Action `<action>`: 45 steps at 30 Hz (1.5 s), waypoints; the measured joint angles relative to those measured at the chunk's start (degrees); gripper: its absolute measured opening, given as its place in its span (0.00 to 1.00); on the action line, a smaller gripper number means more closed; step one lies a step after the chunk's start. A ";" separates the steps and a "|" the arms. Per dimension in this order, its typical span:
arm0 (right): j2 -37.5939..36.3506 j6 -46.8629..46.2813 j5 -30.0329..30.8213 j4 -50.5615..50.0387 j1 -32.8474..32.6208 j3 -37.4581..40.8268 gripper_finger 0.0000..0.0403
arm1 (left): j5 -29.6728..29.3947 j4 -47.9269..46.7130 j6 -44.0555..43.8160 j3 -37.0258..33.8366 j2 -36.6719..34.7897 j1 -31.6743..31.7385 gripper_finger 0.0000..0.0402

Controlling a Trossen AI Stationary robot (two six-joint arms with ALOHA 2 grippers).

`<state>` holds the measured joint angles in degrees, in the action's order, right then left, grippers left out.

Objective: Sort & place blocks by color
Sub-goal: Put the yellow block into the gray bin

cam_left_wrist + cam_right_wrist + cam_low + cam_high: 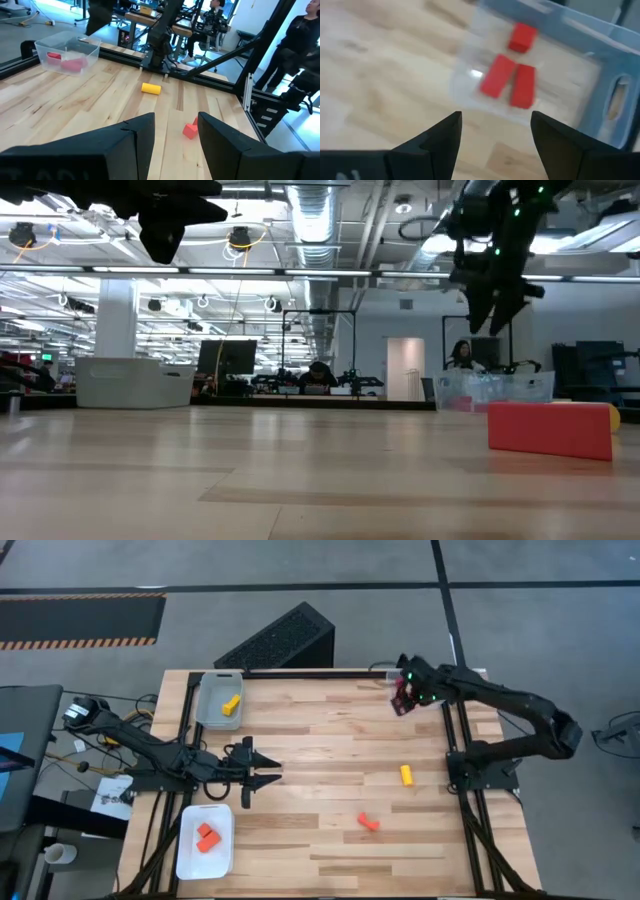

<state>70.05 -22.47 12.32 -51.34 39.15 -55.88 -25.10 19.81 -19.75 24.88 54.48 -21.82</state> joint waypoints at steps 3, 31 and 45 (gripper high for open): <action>-1.90 -2.59 1.50 -1.09 -7.54 0.00 0.65 | 0.00 0.00 -0.02 0.00 0.00 -0.01 0.34; 21.54 -32.29 32.53 17.47 -63.58 0.02 0.65 | -1.30 0.12 -0.33 0.00 0.02 0.00 0.34; 27.91 -30.02 30.34 22.54 -60.46 0.04 0.65 | -1.60 -0.04 -0.94 0.00 0.02 -0.02 0.34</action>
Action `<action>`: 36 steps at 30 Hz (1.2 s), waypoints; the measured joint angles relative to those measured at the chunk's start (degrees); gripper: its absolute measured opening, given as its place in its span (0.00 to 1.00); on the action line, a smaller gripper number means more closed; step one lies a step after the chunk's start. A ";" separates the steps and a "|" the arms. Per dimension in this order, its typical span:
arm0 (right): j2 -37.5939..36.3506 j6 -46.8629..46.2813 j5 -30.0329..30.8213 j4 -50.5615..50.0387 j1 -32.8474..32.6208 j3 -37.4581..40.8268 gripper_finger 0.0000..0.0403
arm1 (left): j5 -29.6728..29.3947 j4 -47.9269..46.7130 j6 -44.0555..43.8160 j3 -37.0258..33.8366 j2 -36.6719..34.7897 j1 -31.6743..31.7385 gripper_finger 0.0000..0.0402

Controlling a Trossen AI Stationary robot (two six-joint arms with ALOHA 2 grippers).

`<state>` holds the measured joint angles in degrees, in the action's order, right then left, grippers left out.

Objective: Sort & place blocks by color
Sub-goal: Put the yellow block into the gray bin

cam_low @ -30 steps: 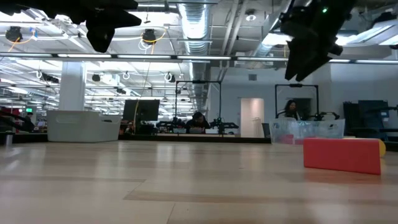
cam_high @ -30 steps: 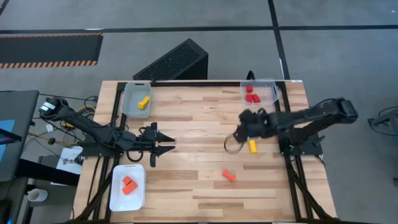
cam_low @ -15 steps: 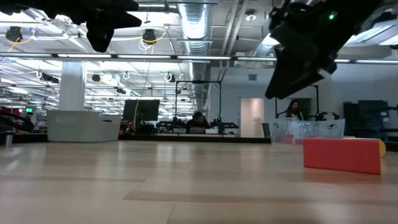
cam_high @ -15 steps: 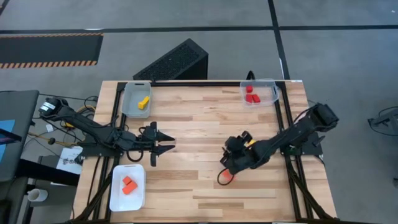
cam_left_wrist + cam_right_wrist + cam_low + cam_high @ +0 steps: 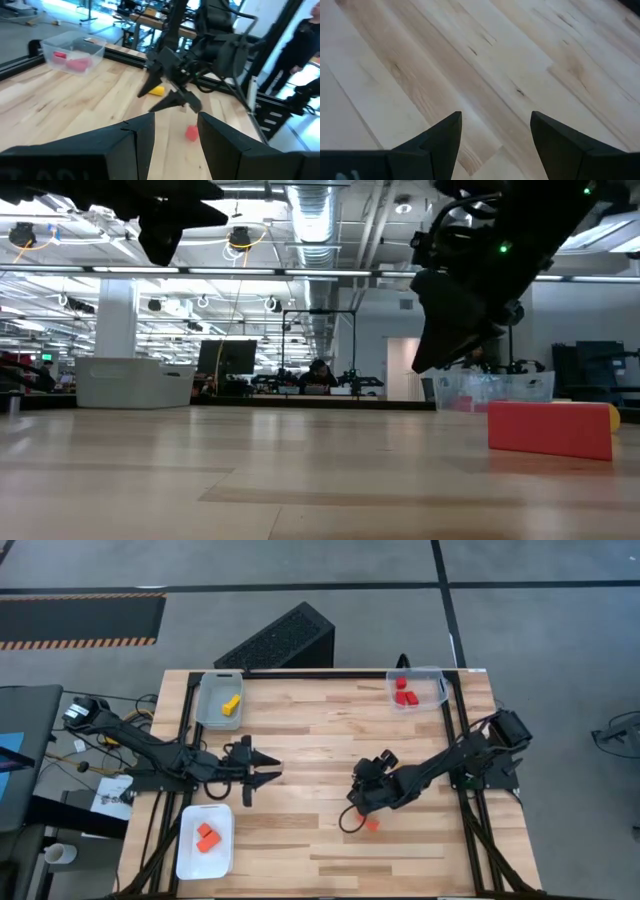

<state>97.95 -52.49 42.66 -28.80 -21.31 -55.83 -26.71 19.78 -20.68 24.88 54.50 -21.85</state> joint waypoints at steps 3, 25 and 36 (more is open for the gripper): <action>-0.38 0.00 -0.96 0.78 -0.01 0.00 0.65 | -1.14 -0.87 -0.18 0.00 0.00 0.04 0.34; -1.05 0.00 -1.15 2.95 -1.15 -0.02 0.65 | -0.63 -5.93 -3.15 0.00 0.00 0.02 0.34; -1.05 0.02 -1.16 2.98 -1.15 -0.02 0.65 | -1.00 -5.93 -3.15 0.00 0.00 0.02 0.34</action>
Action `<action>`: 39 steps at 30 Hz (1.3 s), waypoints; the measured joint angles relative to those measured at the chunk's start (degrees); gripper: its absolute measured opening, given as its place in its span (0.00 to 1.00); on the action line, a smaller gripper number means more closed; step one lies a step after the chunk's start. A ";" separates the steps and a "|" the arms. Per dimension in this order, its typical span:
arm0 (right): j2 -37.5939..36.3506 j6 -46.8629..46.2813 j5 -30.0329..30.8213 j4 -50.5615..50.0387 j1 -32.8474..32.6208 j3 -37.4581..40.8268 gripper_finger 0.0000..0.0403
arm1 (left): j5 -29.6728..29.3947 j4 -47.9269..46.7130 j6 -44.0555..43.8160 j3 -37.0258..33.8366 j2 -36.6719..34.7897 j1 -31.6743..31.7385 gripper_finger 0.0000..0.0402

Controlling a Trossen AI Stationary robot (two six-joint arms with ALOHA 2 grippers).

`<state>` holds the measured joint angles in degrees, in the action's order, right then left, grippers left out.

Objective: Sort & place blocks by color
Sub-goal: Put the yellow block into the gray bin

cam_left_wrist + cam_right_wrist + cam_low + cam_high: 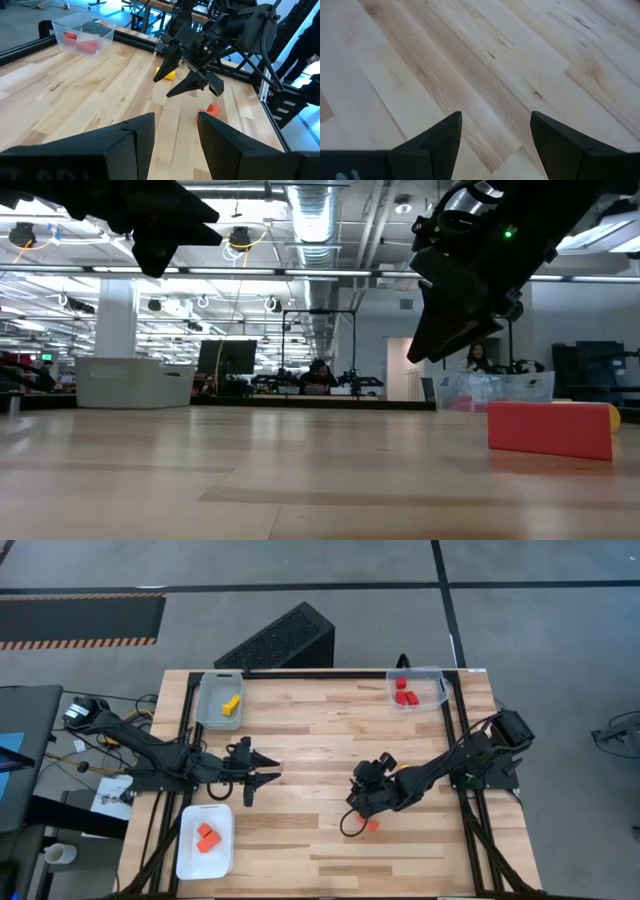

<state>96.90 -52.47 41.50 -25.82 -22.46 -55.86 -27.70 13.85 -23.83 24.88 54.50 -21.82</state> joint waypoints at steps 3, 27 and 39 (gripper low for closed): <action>0.00 -0.02 0.00 0.00 0.00 0.00 0.65 | 0.02 0.02 0.00 0.00 0.00 0.00 0.34; -1.20 -2.08 -1.25 -3.71 -0.02 0.02 0.65 | -0.18 -0.25 0.00 0.00 0.00 0.00 0.34; -5.94 -3.01 -0.19 -8.02 -2.77 0.02 0.65 | -1.12 -0.47 0.00 0.00 0.00 0.00 0.34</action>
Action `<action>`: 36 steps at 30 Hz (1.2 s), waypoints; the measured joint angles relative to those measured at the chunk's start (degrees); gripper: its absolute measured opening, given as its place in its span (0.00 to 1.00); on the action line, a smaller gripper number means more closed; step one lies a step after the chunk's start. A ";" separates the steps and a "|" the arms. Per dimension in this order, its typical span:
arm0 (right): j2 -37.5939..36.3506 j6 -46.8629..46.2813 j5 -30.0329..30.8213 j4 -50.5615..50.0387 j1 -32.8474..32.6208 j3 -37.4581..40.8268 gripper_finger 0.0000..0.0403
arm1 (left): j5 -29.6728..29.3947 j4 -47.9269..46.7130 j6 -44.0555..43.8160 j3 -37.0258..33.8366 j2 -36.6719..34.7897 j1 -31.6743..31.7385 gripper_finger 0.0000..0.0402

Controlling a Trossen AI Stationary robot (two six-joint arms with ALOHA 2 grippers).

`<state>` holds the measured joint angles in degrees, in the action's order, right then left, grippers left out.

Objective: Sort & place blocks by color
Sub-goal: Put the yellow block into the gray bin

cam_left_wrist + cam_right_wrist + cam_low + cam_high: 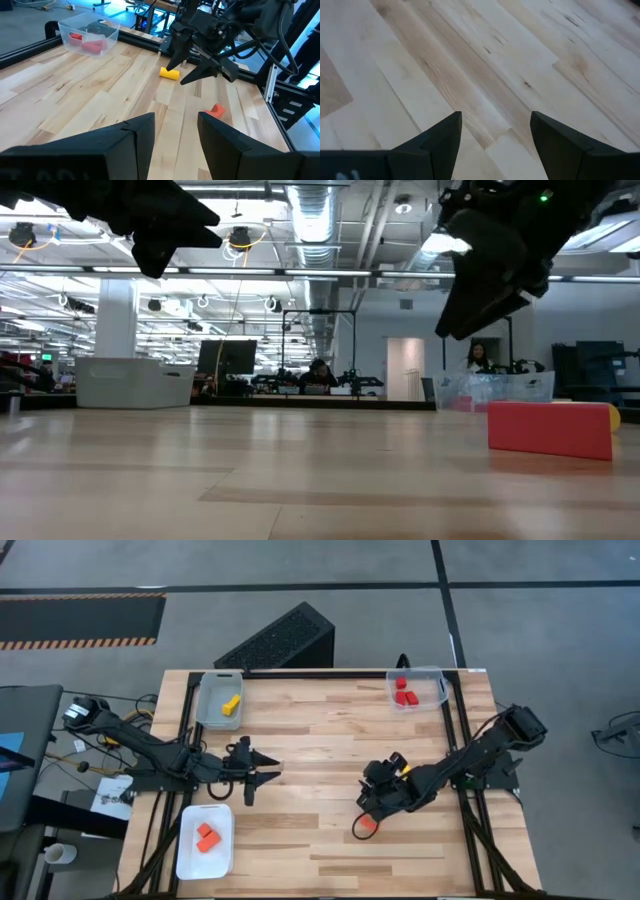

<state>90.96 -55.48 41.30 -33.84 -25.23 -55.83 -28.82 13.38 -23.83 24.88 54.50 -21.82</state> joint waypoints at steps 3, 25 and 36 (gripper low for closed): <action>-1.15 -0.82 -0.69 -3.78 -0.86 0.00 0.65 | -0.02 -0.01 -0.42 0.00 0.00 0.00 0.34; -11.05 -24.32 -11.58 -32.41 1.24 3.91 0.65 | -0.10 -0.42 -0.87 0.00 0.00 0.00 0.34; -23.23 -20.65 -14.53 -16.69 5.91 19.05 0.64 | 0.05 -1.01 -0.79 0.00 -0.01 0.00 0.34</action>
<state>67.73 -76.13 26.78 -50.53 -19.32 -36.79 -28.77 12.37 -24.62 24.88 54.49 -21.82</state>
